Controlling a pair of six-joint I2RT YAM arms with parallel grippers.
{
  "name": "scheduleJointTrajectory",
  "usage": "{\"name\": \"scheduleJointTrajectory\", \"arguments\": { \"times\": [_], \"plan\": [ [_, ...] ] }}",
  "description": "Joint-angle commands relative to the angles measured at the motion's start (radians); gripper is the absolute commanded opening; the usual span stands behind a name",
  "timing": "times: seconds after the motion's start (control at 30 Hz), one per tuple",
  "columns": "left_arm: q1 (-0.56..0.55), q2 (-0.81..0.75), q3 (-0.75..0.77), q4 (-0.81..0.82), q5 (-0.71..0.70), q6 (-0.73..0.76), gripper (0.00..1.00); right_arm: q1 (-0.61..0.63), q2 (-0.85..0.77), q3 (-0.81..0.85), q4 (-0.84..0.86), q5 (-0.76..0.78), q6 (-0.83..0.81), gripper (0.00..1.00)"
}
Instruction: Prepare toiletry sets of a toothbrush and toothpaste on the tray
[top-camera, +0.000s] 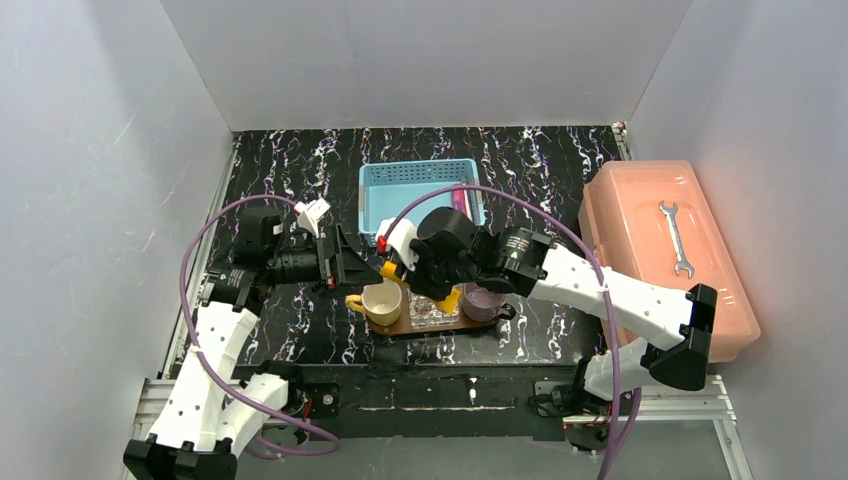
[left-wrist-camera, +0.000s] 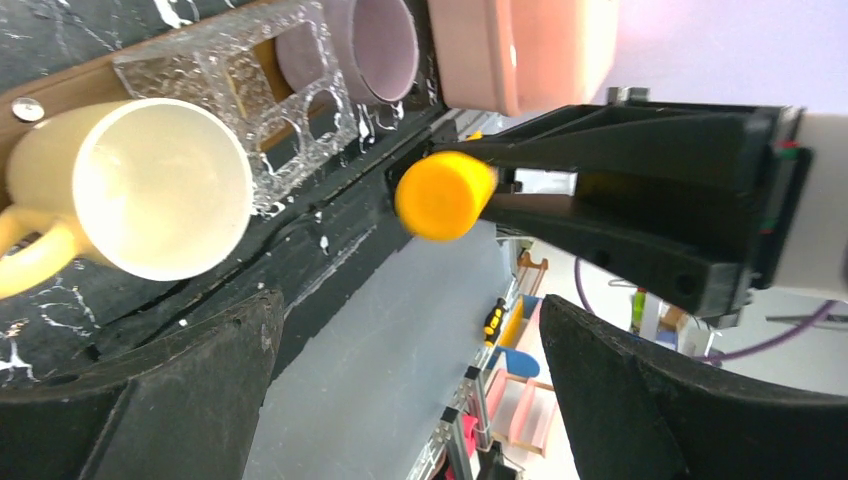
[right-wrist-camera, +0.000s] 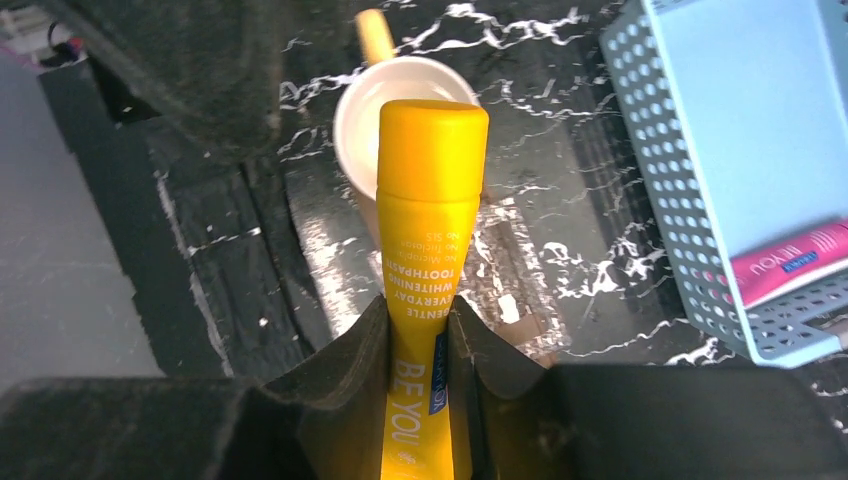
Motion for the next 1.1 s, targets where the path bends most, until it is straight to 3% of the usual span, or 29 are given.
{"name": "scheduleJointTrajectory", "arguments": {
  "times": [0.0, 0.27, 1.07],
  "plan": [
    [-0.002, -0.035, 0.029, -0.018, 0.121, -0.019, 0.99, 0.050, -0.003, 0.064, -0.013, -0.059, -0.026, 0.31],
    [-0.003, -0.060, 0.034, -0.084, 0.146, 0.027, 0.91, 0.124, 0.038, 0.124, -0.027, -0.063, -0.045, 0.33],
    [-0.062, -0.074, 0.025, -0.098, 0.181, 0.058, 0.50, 0.192, 0.106, 0.221, -0.075, 0.001, -0.063, 0.35]
  ]
}}
